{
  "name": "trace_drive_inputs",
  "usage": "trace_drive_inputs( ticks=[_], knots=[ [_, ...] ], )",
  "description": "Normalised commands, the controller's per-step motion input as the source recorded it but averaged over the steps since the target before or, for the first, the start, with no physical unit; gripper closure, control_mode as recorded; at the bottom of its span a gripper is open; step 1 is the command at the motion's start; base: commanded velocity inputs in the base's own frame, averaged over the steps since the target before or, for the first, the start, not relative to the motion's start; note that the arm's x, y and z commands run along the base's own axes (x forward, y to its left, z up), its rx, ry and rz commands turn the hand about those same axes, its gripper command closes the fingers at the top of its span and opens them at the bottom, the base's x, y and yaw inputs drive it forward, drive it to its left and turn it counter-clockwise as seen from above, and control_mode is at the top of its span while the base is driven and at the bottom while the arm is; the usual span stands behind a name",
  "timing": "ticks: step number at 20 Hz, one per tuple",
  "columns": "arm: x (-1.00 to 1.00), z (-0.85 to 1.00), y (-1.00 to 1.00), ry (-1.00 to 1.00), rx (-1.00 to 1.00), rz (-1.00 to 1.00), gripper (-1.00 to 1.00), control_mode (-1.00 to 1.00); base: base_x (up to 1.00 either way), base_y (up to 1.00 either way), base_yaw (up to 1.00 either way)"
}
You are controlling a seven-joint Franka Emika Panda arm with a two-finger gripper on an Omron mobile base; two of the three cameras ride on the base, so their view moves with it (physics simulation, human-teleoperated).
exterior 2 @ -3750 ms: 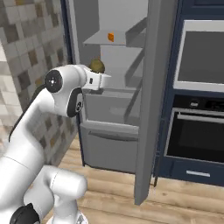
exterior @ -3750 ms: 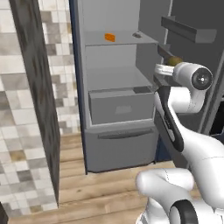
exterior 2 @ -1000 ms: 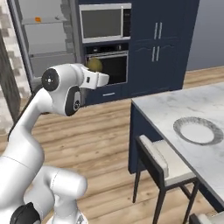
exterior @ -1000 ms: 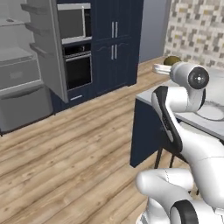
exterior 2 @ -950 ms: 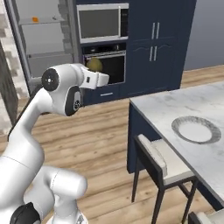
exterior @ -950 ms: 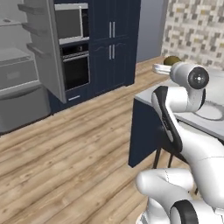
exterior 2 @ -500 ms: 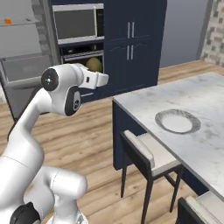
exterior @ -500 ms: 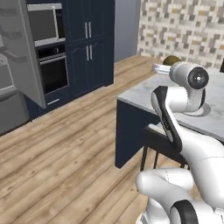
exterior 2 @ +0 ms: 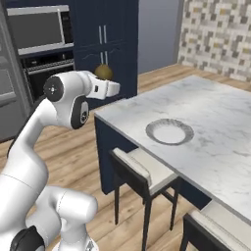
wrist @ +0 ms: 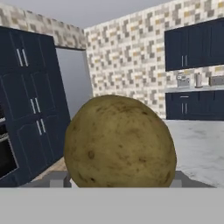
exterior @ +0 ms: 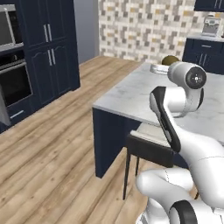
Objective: Take the cheese, fish, and potato from the fridge and place them on the plate on the dining counter to create an appetizer plate.
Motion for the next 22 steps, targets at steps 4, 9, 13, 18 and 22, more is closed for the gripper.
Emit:
trace_drive_inputs(
  ticks=[4, 9, 13, 18, 22],
  knots=[
    [0.00, 0.00, 0.00, 0.00, 0.00, 0.00, 1.00, 1.00, 0.59, 0.00, -0.41],
    [0.00, 0.00, 0.00, 0.00, 0.00, 0.00, 1.00, 1.00, 0.55, 0.00, -0.41],
    [0.00, 0.00, 0.00, 0.00, 0.00, 0.00, 1.00, 1.00, 0.49, 0.00, -0.41],
    [0.00, 0.00, 0.00, 0.00, 0.00, 0.00, 1.00, 1.00, 0.42, 0.04, -0.41],
    [0.00, 0.00, 0.00, 0.00, 0.00, 0.00, 1.00, 1.00, 0.39, 0.16, -0.42]
  ],
)
